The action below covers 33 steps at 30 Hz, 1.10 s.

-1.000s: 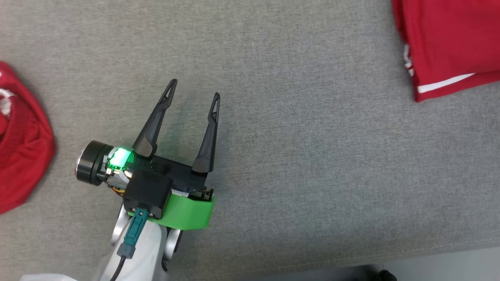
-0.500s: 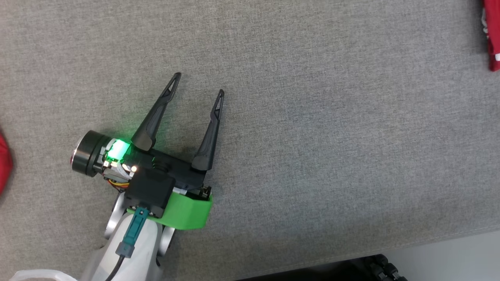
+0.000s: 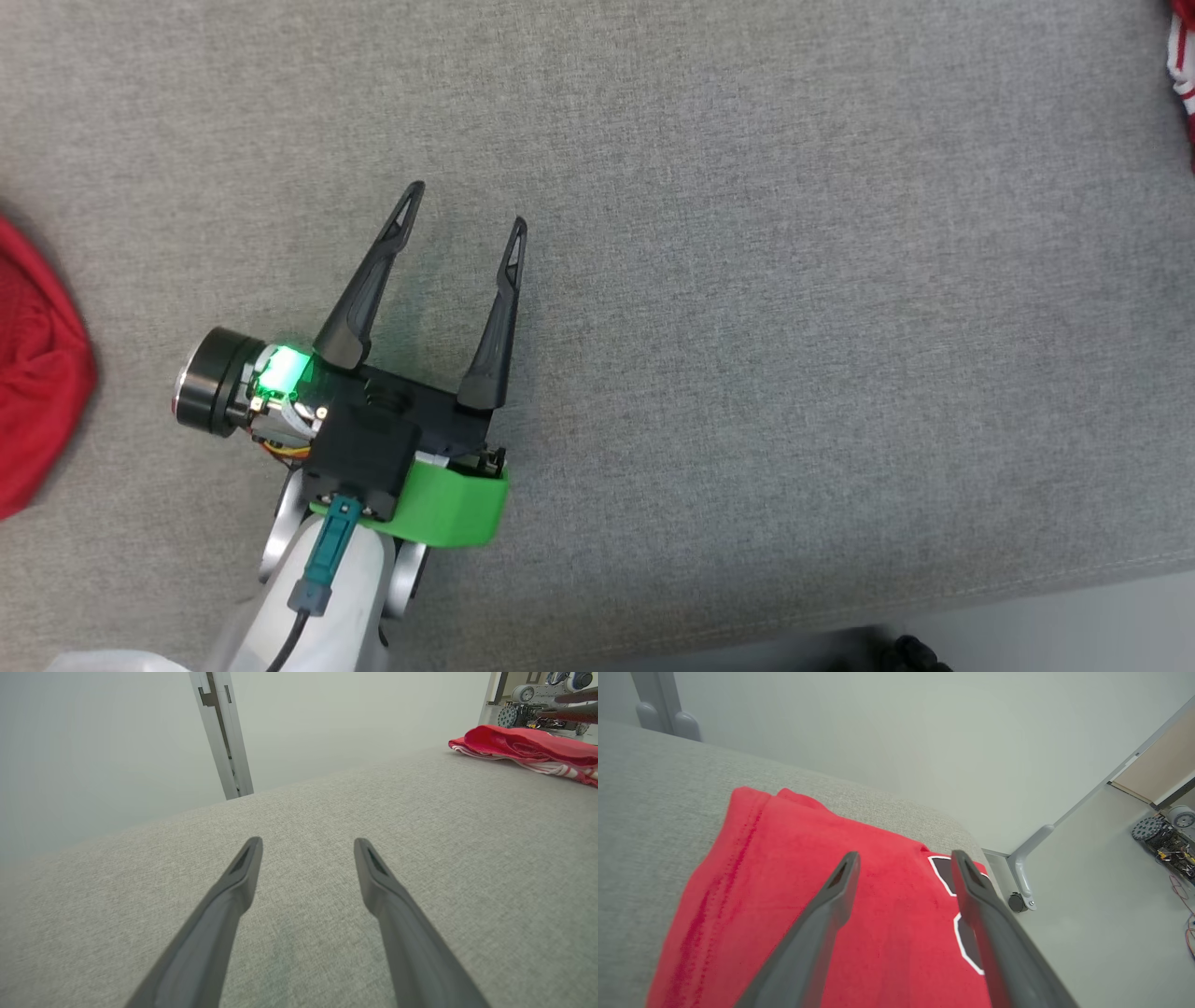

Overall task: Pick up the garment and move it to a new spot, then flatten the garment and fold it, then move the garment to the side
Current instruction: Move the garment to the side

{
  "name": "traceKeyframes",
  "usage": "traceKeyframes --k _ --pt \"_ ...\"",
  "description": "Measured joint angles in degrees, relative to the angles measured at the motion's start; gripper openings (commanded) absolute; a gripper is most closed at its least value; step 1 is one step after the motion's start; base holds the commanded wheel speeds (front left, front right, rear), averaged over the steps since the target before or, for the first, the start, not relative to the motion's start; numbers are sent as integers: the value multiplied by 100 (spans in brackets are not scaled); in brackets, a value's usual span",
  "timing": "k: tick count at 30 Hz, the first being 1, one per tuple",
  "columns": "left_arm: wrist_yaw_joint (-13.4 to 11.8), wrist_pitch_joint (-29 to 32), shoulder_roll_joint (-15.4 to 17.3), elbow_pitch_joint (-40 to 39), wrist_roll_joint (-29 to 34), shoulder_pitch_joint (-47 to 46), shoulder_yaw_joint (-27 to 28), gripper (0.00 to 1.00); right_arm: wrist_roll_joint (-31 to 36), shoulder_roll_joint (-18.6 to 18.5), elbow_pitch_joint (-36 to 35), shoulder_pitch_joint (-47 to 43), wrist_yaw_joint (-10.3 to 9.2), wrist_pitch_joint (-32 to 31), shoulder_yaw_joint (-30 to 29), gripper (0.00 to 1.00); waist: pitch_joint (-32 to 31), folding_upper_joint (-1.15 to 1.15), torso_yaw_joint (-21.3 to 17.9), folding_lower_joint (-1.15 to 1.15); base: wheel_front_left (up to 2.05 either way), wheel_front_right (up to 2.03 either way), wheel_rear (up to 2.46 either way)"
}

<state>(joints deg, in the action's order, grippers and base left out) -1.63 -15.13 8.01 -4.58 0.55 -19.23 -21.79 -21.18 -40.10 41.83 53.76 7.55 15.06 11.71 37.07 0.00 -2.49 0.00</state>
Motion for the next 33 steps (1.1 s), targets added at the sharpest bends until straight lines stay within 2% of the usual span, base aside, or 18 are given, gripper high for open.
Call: traceKeyframes --k 7,13,17,26,33 --pt "-192 0 -100 105 -332 470 247 100 321 1188 -1013 -1013 -1 0 -387 100 -662 0 76 0 0 0 0" --pt "-241 0 -232 337 -578 936 457 100 578 2062 -1813 -2245 -1 0 -909 100 -1343 0 165 0 0 0 0" --pt "-242 0 -277 501 -665 1262 659 100 834 2606 -2149 -2941 -2 0 -816 100 -1829 0 244 0 0 0 0" --pt "-191 0 -335 586 -702 1975 1072 100 1073 3279 -2735 -3854 -2 0 -668 100 -2812 0 351 -1 0 0 0" --pt "-108 0 -400 621 -678 2382 1247 100 1106 3446 -2948 -4521 -3 0 -442 100 -3392 0 370 -1 0 0 0"
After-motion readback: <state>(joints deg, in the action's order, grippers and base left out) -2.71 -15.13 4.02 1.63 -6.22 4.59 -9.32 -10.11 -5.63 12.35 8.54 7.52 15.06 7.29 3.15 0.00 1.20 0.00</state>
